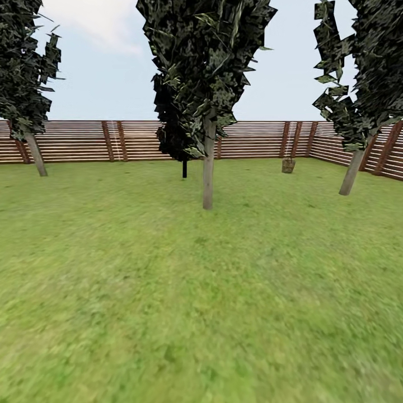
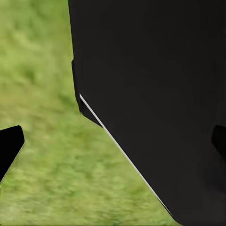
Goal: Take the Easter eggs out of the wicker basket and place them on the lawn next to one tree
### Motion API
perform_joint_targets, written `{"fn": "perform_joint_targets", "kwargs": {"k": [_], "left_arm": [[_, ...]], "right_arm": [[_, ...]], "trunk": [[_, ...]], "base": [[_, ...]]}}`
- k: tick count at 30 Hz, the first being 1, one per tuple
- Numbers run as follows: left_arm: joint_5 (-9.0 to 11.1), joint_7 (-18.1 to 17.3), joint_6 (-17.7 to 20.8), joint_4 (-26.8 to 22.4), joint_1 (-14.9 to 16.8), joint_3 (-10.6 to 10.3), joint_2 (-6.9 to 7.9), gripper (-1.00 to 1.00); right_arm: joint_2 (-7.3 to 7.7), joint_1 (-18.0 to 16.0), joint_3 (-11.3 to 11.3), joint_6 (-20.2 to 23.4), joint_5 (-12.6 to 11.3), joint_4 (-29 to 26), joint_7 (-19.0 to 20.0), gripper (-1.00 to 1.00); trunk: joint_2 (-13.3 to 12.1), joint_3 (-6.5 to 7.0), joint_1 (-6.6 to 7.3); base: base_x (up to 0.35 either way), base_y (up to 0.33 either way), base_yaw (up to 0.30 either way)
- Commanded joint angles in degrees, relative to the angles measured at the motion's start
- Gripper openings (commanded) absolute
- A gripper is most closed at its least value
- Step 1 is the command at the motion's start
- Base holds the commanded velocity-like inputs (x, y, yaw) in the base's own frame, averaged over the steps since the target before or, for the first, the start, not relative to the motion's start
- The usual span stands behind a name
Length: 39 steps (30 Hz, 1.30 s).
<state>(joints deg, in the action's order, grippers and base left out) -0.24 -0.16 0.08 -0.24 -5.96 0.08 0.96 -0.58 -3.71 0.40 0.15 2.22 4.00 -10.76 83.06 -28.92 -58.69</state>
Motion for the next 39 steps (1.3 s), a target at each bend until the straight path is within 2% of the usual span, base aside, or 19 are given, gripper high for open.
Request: {"fn": "perform_joint_targets", "kwargs": {"k": [1, 24, 39], "left_arm": [[0.0, 0.0, 0.0, 0.0, 0.0, 0.0, 0.01, 1.00], [0.0, 0.0, 0.0, 0.0, 0.0, 0.0, 0.01, 1.00], [0.0, 0.0, 0.0, 0.0, 0.0, 0.0, 0.01, 1.00]], "right_arm": [[-0.03, -0.1, 0.0, 0.0, 0.2, 0.1, -0.2, 1.00], [0.03, -0.1, 0.0, 0.0, 0.2, 0.1, -0.2, 1.00], [0.05, -0.1, 0.0, -0.1, 0.2, 0.1, -0.2, 1.00]], "trunk": [[0.0, -0.04, -0.03], [0.0, -0.04, -0.03], [0.0, -0.04, -0.03]], "base": [[0.335, 0.000, 0.000], [0.335, 0.000, -0.005], [0.335, 0.000, -0.280]]}}
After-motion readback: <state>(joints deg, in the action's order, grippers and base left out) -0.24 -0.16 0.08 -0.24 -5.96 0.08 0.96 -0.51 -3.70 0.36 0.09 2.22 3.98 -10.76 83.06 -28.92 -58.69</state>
